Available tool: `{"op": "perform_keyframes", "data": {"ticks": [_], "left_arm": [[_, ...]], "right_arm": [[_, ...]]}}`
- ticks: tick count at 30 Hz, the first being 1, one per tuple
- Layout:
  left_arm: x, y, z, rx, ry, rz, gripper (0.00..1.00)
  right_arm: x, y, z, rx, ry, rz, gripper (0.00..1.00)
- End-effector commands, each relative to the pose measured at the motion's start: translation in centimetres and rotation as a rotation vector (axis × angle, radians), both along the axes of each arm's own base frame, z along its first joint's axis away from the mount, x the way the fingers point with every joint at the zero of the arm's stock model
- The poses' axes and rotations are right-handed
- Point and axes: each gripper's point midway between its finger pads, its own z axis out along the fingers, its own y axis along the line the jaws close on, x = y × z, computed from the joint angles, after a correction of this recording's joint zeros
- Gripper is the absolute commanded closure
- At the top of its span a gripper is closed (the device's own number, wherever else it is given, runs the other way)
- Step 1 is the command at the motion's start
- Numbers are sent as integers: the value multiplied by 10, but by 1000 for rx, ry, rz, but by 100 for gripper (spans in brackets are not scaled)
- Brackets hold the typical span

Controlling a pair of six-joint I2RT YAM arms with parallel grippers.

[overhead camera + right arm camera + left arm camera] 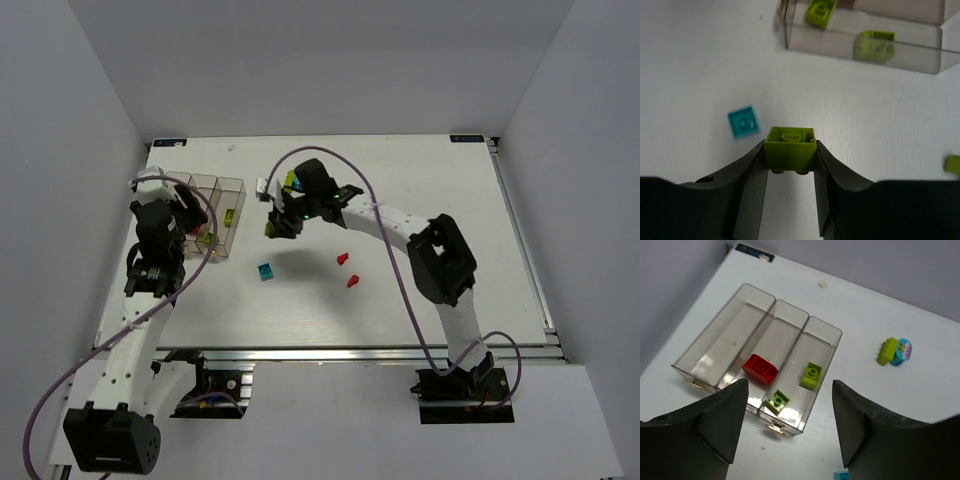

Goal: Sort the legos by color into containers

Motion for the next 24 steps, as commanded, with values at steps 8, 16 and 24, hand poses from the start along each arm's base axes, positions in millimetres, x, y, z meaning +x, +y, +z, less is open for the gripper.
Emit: {"op": "perform_keyframes", "data": {"ticks": [8, 16, 24], "left_arm": [[-25, 21, 33, 6, -146, 132, 21], [-30, 22, 41, 0, -178, 136, 20], [-29, 17, 43, -8, -183, 108, 19]], "right_arm": [[54, 125, 43, 287, 207, -275, 96], [56, 162, 28, 340, 134, -265, 95], [60, 174, 18, 369, 99, -276, 57]]}}
